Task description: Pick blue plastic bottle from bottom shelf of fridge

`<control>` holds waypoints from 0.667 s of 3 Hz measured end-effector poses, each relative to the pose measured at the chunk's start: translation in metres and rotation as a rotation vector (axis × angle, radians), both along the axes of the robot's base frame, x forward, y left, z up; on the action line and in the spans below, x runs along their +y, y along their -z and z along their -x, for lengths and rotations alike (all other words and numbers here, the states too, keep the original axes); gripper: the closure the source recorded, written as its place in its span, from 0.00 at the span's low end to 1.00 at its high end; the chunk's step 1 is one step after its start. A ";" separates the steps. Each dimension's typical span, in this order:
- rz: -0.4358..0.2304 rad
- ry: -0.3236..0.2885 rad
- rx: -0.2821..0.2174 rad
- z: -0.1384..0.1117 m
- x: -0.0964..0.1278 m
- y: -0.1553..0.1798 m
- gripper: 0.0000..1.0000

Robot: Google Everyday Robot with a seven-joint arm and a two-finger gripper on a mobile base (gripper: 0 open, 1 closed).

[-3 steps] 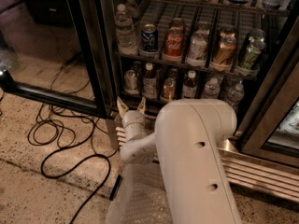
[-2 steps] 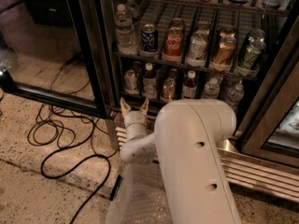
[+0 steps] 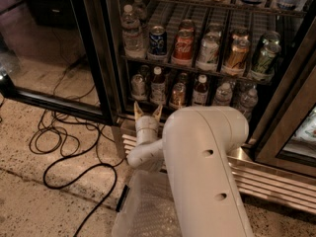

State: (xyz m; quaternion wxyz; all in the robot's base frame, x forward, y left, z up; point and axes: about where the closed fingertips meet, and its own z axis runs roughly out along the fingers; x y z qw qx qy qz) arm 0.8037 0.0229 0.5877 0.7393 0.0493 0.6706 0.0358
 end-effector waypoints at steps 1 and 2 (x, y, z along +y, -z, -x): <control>-0.002 0.024 -0.008 -0.011 -0.007 -0.003 0.30; 0.000 0.040 -0.014 -0.021 -0.012 -0.006 0.31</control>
Offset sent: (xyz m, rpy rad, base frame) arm 0.0300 -0.0169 0.0059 -0.0023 -0.0162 -0.0569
